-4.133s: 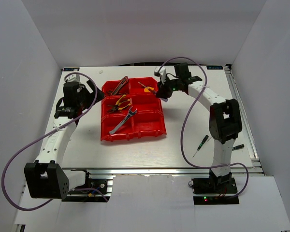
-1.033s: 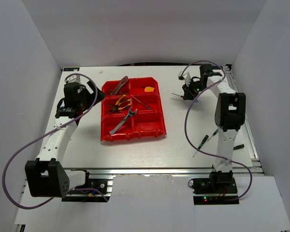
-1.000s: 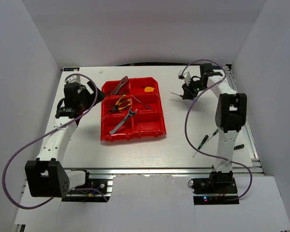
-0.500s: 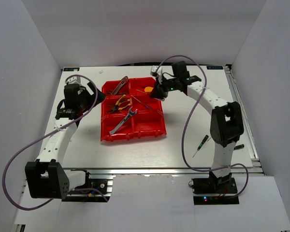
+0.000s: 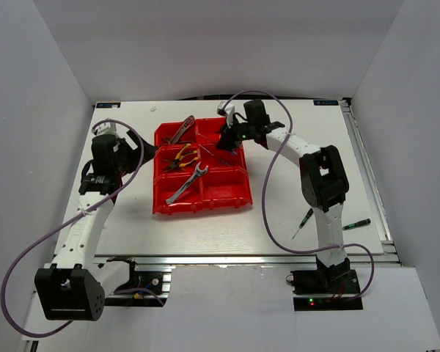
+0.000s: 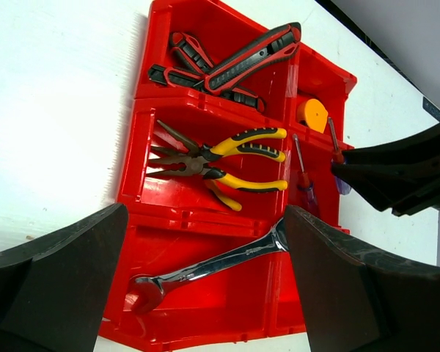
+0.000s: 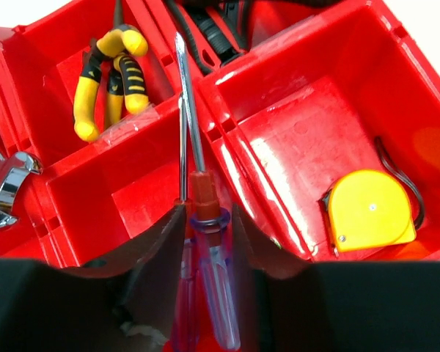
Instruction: Sort the tools into containers
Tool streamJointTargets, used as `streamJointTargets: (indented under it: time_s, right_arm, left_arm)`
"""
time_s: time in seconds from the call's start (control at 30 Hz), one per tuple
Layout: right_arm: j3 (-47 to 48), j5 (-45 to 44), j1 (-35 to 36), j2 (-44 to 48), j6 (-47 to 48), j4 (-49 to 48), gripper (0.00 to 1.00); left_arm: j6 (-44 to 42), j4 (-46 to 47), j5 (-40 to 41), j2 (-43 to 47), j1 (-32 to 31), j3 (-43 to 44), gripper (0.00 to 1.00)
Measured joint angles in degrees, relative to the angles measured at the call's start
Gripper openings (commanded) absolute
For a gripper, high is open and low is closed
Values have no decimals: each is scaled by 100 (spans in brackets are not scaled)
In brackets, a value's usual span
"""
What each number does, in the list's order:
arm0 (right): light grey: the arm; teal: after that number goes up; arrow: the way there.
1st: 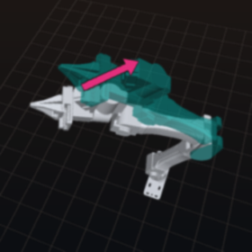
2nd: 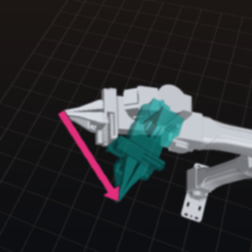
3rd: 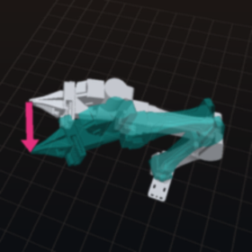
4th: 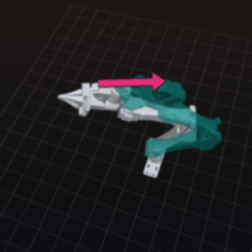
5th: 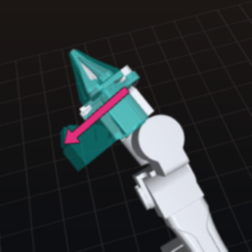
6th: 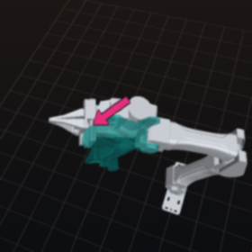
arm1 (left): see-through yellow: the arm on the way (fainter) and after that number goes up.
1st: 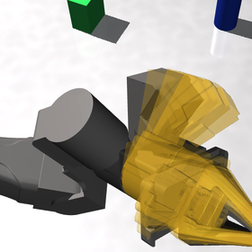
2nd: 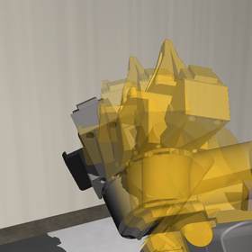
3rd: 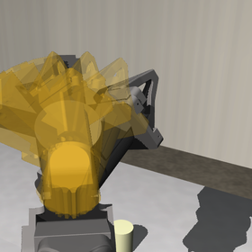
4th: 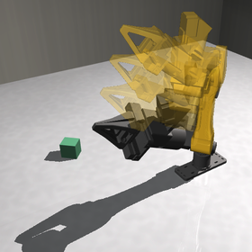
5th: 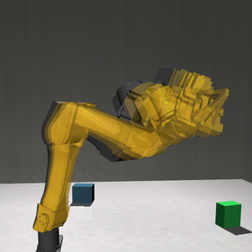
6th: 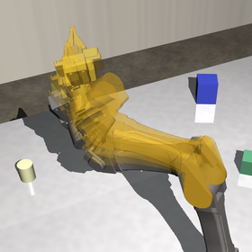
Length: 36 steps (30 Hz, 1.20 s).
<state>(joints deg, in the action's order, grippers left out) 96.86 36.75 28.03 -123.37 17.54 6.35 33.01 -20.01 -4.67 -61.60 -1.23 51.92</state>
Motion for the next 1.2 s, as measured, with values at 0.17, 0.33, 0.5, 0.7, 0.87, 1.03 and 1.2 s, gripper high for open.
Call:
streamJointTargets:
  time_s: [0.17, 0.33, 0.5, 0.7, 0.87, 1.03, 1.2]
  right_arm:
    - [0, -17, 11, 0, -35, -55, 59]
    - [20, 72, 4, 4, 227, 109, 70]
    - [85, 378, -118, 223, 1180, 1126, 72]
    - [13, 820, -782, 1152, 3919, 3473, 72]
    - [-1220, 490, -1475, 2371, 6312, 4857, 72]
    - [-2468, -315, -1637, 3104, 7932, 5449, 70]
    - [-3132, -953, -1655, 3442, 8935, 5729, 67]
  left_arm:
    - [-4, -9, 57, 0, 2, -9, 98]
    - [-39, -4, 61, -140, 2, -9, 98]
    - [-85, 59, 59, -280, 2, -9, 98]
    - [-149, 243, 11, -282, 4, -24, 98]
    - [-195, 400, -129, -313, 11, -92, 98]
    - [-234, 511, -262, -385, 17, -94, 98]
    - [-258, 597, -404, -385, 33, -131, 98]
